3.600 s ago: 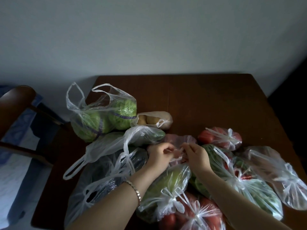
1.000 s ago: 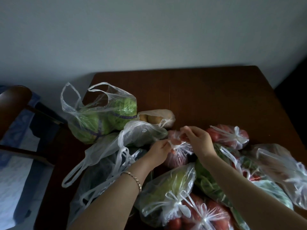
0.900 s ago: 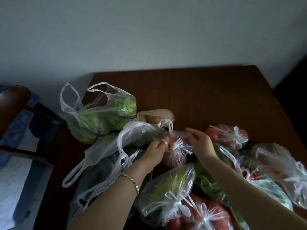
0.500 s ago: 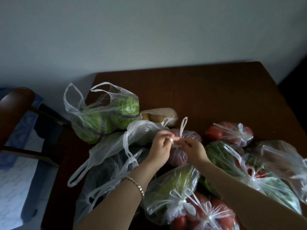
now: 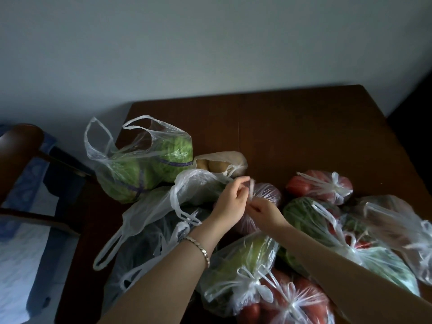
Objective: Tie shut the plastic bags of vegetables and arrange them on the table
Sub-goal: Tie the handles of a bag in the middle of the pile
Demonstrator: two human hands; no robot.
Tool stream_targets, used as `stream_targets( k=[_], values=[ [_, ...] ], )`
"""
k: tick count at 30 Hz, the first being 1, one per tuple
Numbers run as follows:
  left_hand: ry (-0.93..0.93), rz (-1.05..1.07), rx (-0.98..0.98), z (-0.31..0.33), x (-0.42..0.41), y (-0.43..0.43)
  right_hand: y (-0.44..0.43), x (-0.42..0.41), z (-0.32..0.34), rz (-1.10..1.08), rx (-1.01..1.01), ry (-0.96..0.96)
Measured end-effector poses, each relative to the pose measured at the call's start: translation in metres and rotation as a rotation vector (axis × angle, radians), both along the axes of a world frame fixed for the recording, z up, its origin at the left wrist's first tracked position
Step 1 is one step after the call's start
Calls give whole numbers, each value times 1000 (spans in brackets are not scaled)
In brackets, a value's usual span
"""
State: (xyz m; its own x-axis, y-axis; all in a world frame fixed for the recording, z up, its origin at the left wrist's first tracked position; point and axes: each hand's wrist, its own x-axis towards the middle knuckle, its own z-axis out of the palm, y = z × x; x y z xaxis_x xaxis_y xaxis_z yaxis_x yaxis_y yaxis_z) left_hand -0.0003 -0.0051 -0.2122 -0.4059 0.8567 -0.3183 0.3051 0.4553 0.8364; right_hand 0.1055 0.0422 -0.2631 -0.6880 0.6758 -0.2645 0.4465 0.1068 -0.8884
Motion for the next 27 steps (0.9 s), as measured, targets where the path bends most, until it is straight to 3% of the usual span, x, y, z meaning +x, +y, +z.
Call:
stream_targets(
  k=[2, 7, 10, 13, 15, 20, 23, 27],
  values=[
    [48, -53, -79, -9, 1, -3, -1, -2, 0, -92, -83, 11],
    [474, -209, -149, -30, 6, -14, 2, 0, -1, -308, -256, 36],
    [376, -205, -47, -39, 5, -18, 3, 2, 0, -393, -216, 54],
    [185, -65, 61, -37, 3, -19, 5, -1, -2, -452, -187, 33],
    [182, -10, 75, -35, 5, -16, 6, -6, -2, -472, -148, 5],
    [183, 54, -18, -34, 5, -11, 9, -13, -2, -484, -81, -43],
    [84, 128, -87, -36, -1, -9, 8, -11, 4, -463, -104, -41],
    [-79, 195, -213, -38, -9, -5, 3, -2, 8, -213, 75, -28]
  ],
)
